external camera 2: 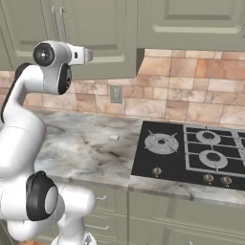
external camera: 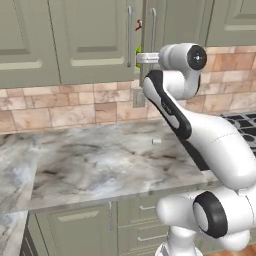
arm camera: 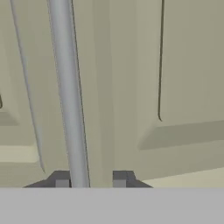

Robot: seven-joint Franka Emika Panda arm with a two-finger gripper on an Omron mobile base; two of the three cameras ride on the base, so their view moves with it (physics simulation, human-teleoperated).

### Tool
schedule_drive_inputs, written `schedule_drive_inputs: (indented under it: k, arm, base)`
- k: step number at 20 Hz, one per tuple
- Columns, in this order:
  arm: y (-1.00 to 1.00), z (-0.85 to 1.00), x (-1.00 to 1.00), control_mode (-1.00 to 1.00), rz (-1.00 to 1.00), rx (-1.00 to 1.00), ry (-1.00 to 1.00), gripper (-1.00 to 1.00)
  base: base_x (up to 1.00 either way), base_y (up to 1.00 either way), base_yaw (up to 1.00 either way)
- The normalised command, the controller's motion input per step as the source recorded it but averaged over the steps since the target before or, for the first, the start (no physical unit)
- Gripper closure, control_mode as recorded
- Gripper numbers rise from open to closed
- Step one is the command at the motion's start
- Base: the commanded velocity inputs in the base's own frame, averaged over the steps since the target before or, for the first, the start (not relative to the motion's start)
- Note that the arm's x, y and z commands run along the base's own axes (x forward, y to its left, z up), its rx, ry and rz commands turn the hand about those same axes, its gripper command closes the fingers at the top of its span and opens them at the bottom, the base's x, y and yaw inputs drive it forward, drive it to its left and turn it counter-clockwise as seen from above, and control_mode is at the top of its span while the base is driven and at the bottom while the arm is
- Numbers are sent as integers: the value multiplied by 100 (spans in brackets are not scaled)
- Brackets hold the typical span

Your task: Pick the soap dispenser and spray from the cabinet and place them on the counter.

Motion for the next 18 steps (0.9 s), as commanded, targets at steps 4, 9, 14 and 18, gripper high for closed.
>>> schedule_drive_inputs:
  k: [4, 9, 14, 18]
  arm:
    - [-36, 7, -15, -100, 3, 2, 11, 100]
    - [-42, 9, -24, -100, 2, 5, 2, 100]
    - [-45, 9, -29, -100, 2, 6, 0, 100]
    - [-54, 10, -36, -100, 2, 7, 0, 100]
  base:
    - [0, 0, 0]
    - [0, 0, 0]
    - [0, 0, 0]
    - [0, 0, 0]
